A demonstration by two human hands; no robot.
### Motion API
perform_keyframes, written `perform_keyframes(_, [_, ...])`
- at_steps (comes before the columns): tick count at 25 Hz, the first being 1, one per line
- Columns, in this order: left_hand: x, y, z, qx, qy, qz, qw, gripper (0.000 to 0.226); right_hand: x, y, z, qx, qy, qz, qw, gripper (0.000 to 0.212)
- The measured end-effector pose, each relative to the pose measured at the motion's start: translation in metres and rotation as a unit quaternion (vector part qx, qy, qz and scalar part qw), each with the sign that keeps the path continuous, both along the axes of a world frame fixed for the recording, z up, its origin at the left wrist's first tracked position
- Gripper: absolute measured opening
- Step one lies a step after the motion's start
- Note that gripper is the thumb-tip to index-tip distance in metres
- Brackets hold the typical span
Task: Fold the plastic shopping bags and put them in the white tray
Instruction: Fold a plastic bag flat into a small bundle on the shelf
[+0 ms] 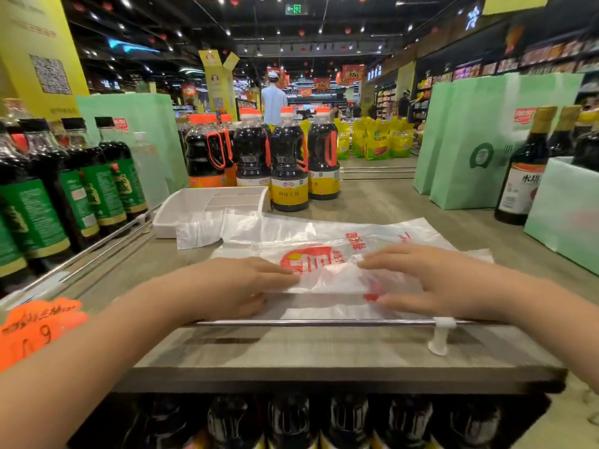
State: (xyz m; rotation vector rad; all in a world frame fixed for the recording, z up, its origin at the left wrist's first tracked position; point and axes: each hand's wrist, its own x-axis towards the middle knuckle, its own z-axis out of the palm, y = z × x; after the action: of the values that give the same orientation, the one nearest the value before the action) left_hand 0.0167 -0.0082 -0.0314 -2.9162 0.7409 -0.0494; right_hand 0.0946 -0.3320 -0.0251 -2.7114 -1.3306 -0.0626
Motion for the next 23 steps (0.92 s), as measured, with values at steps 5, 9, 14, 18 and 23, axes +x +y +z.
perform_keyframes(5, [-0.002,0.017,-0.001,0.027,0.011,0.019,0.999,0.047,0.007,0.012,-0.010,-0.071,-0.040,0.013,0.997,0.048])
perform_keyframes(9, [-0.008,0.037,-0.001,-0.003,0.015,0.038,0.999,0.045,0.004,0.004,-0.005,-0.103,-0.079,0.013,0.992,0.044])
perform_keyframes(14, [-0.007,0.055,-0.006,-0.071,-0.010,0.061,0.996,0.034,0.007,-0.009,-0.005,-0.062,-0.091,-0.024,0.994,0.042])
perform_keyframes(18, [-0.009,0.059,0.005,-0.173,0.009,0.090,0.981,0.011,0.012,-0.025,-0.002,0.023,-0.057,-0.084,0.995,0.043])
perform_keyframes(23, [0.012,0.058,0.013,-0.187,0.045,0.164,0.968,0.020,0.022,-0.015,0.006,-0.018,-0.046,-0.132,0.990,0.044])
